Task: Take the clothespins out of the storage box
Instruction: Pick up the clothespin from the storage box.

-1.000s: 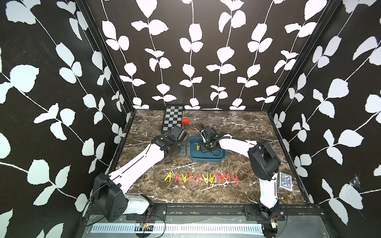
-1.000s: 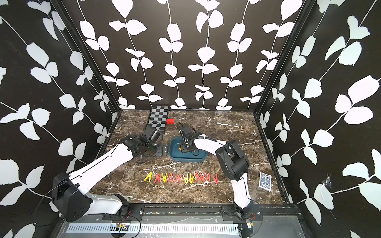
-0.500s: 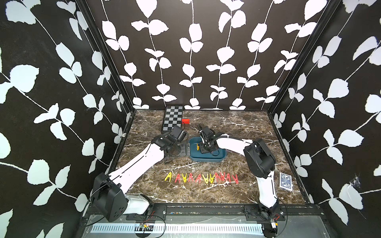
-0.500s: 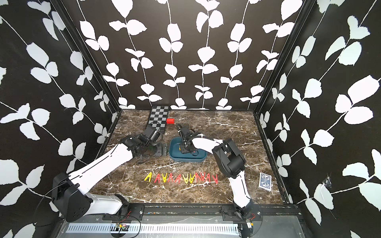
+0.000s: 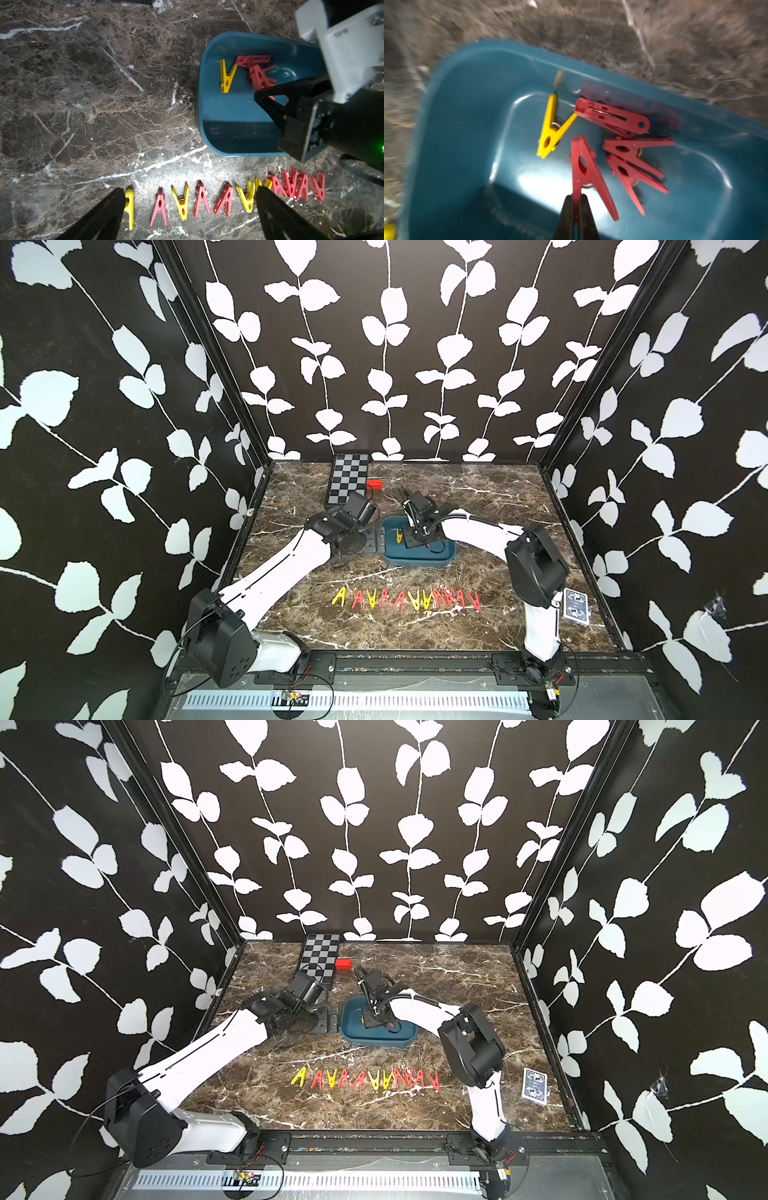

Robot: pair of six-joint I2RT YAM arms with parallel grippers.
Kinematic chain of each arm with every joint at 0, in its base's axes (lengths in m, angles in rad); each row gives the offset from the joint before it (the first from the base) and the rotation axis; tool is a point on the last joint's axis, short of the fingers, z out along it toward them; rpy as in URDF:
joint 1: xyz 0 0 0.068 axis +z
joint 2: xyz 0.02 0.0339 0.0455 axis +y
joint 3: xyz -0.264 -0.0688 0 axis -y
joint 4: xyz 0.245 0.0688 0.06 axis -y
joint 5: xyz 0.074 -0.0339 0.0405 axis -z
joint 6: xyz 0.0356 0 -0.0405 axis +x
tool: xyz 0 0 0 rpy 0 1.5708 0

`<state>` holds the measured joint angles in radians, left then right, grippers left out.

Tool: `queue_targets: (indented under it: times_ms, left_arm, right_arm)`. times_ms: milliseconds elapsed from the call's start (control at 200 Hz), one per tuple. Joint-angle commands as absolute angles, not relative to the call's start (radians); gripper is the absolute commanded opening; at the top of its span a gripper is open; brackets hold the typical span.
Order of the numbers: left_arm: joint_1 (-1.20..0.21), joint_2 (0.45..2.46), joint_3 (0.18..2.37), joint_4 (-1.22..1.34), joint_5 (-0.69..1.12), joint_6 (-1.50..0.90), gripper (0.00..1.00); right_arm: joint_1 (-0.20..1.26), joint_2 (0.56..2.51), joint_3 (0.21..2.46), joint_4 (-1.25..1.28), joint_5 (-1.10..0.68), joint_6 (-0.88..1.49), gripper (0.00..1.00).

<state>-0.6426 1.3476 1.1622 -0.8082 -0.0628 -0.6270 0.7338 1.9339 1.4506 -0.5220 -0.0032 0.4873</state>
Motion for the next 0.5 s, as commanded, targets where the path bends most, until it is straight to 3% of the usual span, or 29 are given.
queue_targets:
  times_ms: [0,495]
  left_arm:
    - [-0.638,1.360,1.172,-0.763,-0.004,-0.599,0.99]
    - [-0.679,1.492,1.263,-0.636,0.153,-0.578,0.99]
  right_arm:
    - [0.740,1.842,1.411,-0.547,0.028,0.511,0.00]
    - [0.725,1.486,1.101,-0.604,0.160,0.603,0.00]
